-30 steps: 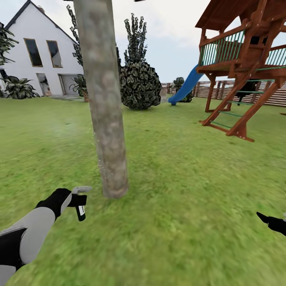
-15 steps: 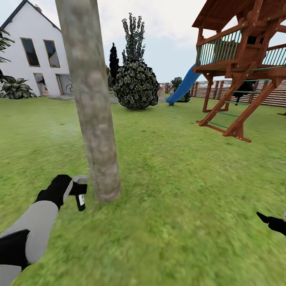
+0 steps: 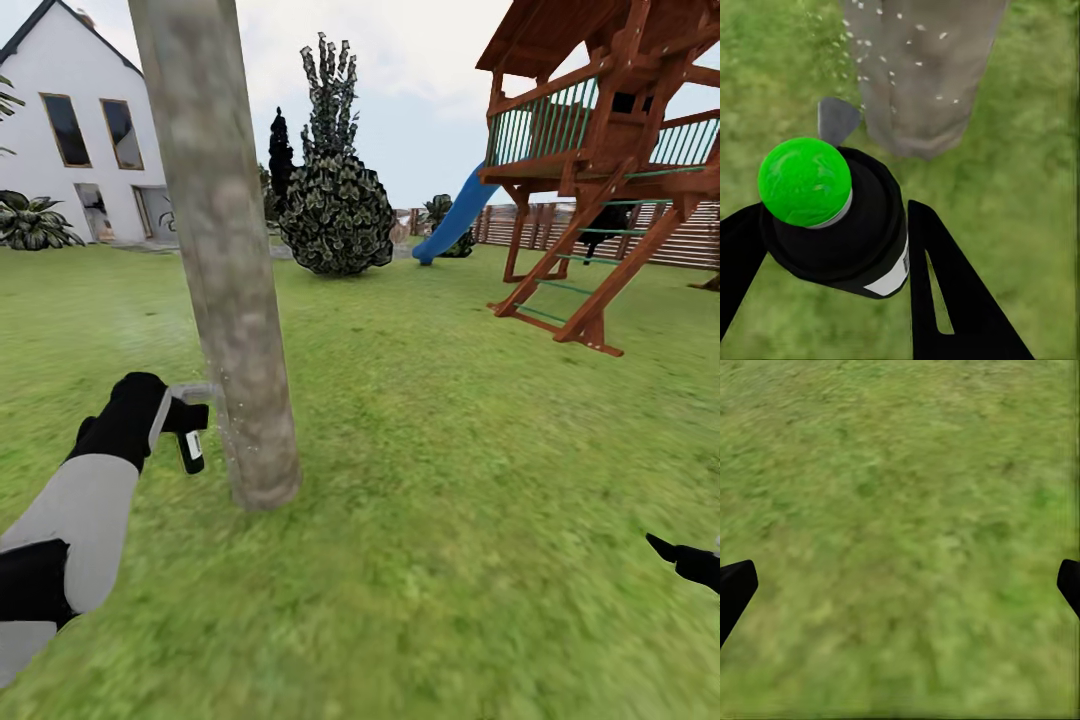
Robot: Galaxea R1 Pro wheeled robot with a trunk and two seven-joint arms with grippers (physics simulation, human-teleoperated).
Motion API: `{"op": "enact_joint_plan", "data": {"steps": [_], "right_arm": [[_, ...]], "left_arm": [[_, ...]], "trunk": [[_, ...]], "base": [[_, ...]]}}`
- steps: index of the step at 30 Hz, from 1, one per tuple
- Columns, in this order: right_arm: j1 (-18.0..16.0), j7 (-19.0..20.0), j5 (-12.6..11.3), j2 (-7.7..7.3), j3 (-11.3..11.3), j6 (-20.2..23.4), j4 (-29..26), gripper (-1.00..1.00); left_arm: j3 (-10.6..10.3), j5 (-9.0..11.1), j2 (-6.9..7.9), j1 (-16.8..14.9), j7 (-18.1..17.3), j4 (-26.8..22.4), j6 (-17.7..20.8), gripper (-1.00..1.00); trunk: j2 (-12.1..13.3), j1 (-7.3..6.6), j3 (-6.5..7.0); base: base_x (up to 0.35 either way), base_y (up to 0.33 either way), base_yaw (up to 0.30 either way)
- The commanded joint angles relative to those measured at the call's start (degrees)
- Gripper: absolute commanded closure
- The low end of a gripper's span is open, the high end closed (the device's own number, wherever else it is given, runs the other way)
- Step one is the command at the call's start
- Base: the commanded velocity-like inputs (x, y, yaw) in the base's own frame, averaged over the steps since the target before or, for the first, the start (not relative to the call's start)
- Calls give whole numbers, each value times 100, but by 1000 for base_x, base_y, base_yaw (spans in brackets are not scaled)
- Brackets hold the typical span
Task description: In the garden, pick up the pesticide atomizer on the floor and spray pesticide onto both trees until each tree trunk is fully covered.
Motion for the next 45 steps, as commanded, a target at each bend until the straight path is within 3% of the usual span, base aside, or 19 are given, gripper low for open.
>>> {"op": "enact_joint_plan", "data": {"steps": [1,2,6,8,16,20,27,31,34,36,38,45], "right_arm": [[0,0,0,0,-5,0,0,-100],[0,0,0,0,-6,0,0,-100],[0,0,0,0,-7,0,0,-100],[0,0,0,0,-7,0,0,-100],[0,-6,-2,-1,-7,0,0,-100],[0,-8,-5,-3,-7,0,0,-100],[0,-7,-3,-8,-7,0,0,-100],[0,-3,-2,-7,-7,0,0,-100],[0,-4,0,-6,-7,0,0,-100],[0,-6,-1,-5,-7,0,0,-100],[0,-4,-1,-4,-7,0,0,-100],[0,-1,0,-2,-7,-3,0,-100]], "left_arm": [[-13,-11,9,-100,0,1,1,100],[-34,-134,15,-182,0,2,1,100],[-60,-1251,15,-399,-3,-1,27,100],[-62,-1384,21,-535,-6,-5,34,100],[-62,-1431,23,-1264,-9,2,45,100],[-62,-1433,23,-1309,-9,31,49,100],[-66,-1431,22,-1303,-9,1101,25,100],[-63,-1434,296,-1278,-1,1211,3,100],[-65,-1431,350,-1263,-2,1699,-42,100],[-70,-1435,330,-1262,0,2332,-318,100],[-71,-1432,311,-1258,4,2632,-534,100],[-47,-1369,296,-629,9,2778,-1472,100]], "trunk": [[0,0,0],[0,0,0],[0,0,0],[0,0,0],[0,0,0],[0,0,0],[0,0,0],[0,0,0],[0,0,0],[0,0,0],[0,0,0],[0,0,0]], "base": [[0,0,-82],[0,0,-34],[0,0,-8],[0,0,0],[0,0,0],[0,0,0],[0,0,0],[0,0,0],[0,0,0],[0,0,0],[0,0,0],[0,0,0]]}}
